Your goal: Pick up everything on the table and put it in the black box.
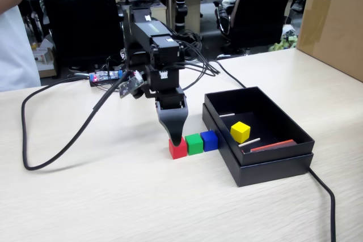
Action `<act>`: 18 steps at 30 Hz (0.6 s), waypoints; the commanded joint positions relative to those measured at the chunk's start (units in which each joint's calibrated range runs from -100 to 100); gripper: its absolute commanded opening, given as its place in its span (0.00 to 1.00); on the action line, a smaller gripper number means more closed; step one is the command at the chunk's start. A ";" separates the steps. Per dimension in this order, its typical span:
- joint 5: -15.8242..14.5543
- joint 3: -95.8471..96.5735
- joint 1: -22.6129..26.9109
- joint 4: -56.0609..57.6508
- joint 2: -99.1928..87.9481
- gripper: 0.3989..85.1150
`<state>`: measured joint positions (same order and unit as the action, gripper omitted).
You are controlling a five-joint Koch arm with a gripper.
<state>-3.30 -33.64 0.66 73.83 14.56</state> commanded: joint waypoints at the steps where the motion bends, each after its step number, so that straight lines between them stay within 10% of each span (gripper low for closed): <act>1: 0.00 -6.62 0.05 0.08 2.71 0.57; 9: 0.34 -10.97 -0.20 0.08 11.54 0.54; 18: 0.44 -15.41 -0.20 0.08 14.75 0.20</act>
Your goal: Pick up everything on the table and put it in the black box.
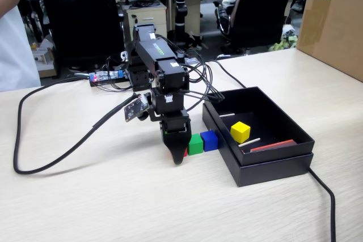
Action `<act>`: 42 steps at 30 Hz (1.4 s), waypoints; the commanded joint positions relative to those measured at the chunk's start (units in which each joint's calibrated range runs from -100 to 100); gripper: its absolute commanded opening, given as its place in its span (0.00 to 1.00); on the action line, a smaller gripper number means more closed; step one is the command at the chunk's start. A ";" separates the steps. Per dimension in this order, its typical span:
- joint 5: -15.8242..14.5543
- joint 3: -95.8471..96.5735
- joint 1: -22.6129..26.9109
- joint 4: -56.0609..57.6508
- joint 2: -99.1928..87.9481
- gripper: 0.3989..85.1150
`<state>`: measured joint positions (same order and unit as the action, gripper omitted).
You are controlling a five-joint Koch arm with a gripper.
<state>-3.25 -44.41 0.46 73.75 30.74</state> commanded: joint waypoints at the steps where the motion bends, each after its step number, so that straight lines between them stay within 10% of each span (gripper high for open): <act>1: 0.39 -4.91 -0.05 0.07 -1.43 0.17; 12: 2.49 -1.38 -1.42 0.16 -23.92 0.15; 18: 2.64 -8.99 6.74 0.16 -32.18 0.15; 27: 1.32 -19.96 16.21 0.16 -17.61 0.15; 42: -0.88 -22.05 17.39 0.24 3.39 0.16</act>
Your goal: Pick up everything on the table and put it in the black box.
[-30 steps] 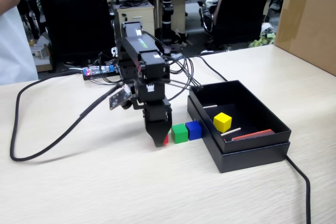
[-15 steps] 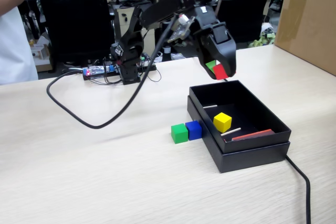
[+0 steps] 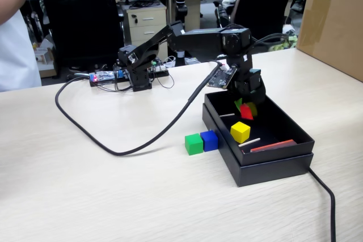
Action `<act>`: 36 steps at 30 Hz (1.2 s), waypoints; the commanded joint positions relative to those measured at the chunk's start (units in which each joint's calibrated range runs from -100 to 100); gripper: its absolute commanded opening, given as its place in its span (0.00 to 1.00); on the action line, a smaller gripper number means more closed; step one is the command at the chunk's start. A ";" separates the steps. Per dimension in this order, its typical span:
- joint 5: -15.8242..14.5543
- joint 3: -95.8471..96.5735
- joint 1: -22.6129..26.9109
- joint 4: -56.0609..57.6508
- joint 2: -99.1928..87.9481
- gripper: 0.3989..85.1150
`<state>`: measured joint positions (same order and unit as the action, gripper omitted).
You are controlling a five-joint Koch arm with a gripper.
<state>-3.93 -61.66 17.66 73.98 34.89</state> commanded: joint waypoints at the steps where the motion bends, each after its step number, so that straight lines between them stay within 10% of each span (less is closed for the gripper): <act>1: -0.29 -4.79 0.20 0.01 -0.18 0.16; 4: -0.83 -4.61 0.29 0.18 2.12 0.16; 10: -1.27 -3.89 0.63 2.09 -0.18 0.50; 21: -0.20 23.40 -10.21 2.09 -51.47 0.56; 36: -0.54 20.59 -13.33 1.14 -17.39 0.56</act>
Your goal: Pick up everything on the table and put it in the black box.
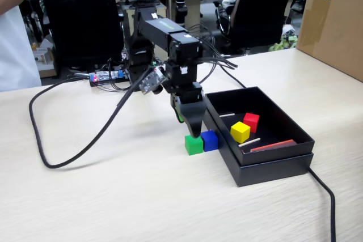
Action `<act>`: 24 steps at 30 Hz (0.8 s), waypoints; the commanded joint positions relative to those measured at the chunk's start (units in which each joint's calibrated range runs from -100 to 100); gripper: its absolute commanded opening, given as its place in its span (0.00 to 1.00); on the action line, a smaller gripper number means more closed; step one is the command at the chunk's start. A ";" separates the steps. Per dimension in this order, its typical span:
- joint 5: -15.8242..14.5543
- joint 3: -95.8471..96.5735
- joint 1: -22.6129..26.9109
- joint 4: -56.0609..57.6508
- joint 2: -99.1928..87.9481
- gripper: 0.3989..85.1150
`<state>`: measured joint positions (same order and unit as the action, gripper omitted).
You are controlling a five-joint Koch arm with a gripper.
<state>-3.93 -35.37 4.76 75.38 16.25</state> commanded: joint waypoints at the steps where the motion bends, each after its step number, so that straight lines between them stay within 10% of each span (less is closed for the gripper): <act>1: -0.54 -6.42 -0.44 -0.26 2.51 0.56; 8: -0.54 -11.23 -0.73 -0.17 9.17 0.49; 15: -0.54 -16.21 -1.12 -0.09 13.76 0.12; 24: 0.59 -10.41 -1.03 0.17 -10.11 0.11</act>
<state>-4.32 -43.86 3.00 75.07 24.40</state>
